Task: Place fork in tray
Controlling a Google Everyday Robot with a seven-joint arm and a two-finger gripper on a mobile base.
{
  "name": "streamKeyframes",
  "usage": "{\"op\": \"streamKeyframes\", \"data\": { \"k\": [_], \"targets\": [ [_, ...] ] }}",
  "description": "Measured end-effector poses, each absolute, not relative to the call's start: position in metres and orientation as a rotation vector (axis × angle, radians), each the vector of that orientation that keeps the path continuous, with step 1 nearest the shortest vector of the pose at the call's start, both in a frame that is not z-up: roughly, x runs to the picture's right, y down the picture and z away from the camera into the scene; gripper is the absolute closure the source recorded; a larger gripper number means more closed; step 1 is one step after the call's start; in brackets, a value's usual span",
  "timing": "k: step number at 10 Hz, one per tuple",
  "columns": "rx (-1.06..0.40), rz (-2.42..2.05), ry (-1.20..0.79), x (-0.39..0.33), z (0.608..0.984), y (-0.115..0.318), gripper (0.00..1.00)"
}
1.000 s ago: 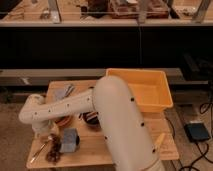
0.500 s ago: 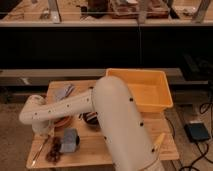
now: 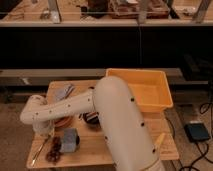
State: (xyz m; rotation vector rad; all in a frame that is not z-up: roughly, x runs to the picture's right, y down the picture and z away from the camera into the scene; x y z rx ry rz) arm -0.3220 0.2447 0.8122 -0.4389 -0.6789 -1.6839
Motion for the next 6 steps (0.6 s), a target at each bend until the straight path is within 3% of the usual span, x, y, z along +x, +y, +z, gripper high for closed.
{"op": "streamKeyframes", "data": {
  "k": [3, 6],
  "targets": [
    [-0.446, -1.694, -0.692, -0.3182, 0.8103, 0.2436, 0.37],
    [-0.448, -1.702, -0.690, -0.3163, 0.8100, 0.2410, 0.35]
  ]
}}
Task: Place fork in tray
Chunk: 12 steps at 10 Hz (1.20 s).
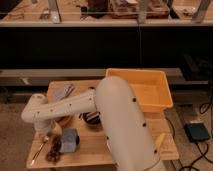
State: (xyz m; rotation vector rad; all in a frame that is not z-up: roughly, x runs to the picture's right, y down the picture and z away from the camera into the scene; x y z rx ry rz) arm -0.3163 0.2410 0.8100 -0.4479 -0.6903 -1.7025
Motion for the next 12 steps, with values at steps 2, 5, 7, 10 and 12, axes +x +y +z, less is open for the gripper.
{"op": "streamKeyframes", "data": {
  "k": [2, 5, 7, 10, 12],
  "targets": [
    [-0.443, -1.713, -0.689, -0.315, 0.811, 0.239, 0.35],
    [-0.394, -1.754, -0.686, -0.322, 0.815, 0.229, 0.35],
    [-0.372, -1.785, -0.682, -0.328, 0.819, 0.223, 0.35],
    [-0.360, -1.810, -0.692, -0.335, 0.828, 0.220, 0.35],
    [-0.345, -1.820, -0.718, -0.337, 0.832, 0.222, 0.41]
  ]
}}
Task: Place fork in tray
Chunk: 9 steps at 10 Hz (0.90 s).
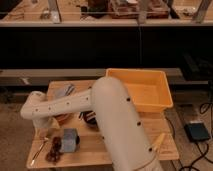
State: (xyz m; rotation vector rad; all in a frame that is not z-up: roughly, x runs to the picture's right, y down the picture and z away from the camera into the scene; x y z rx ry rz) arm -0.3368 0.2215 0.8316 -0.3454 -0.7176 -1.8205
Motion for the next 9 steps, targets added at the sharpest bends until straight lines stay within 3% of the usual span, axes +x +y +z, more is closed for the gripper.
{"op": "streamKeyframes", "data": {
  "k": [3, 4, 6, 9],
  "targets": [
    [-0.325, -1.826, -0.745, -0.3352, 0.8326, 0.2212, 0.69],
    [-0.322, -1.827, -0.740, -0.3344, 0.8333, 0.2190, 0.83],
    [-0.327, -1.826, -0.746, -0.3342, 0.8320, 0.2211, 0.99],
    [-0.322, -1.839, -0.761, -0.3308, 0.8288, 0.2221, 1.00]
  ]
}}
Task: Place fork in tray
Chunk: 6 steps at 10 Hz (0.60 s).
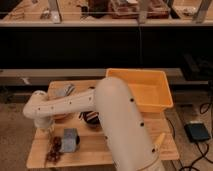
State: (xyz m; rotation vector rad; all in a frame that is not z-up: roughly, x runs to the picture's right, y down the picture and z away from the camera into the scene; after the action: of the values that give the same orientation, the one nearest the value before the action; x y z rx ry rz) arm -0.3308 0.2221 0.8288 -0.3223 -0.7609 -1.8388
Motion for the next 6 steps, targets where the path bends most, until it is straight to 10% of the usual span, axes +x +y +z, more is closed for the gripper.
{"op": "streamKeyframes", "data": {
  "k": [6],
  "targets": [
    [-0.405, -1.771, -0.773, -0.3203, 0.8289, 0.2226, 1.00]
  ]
}}
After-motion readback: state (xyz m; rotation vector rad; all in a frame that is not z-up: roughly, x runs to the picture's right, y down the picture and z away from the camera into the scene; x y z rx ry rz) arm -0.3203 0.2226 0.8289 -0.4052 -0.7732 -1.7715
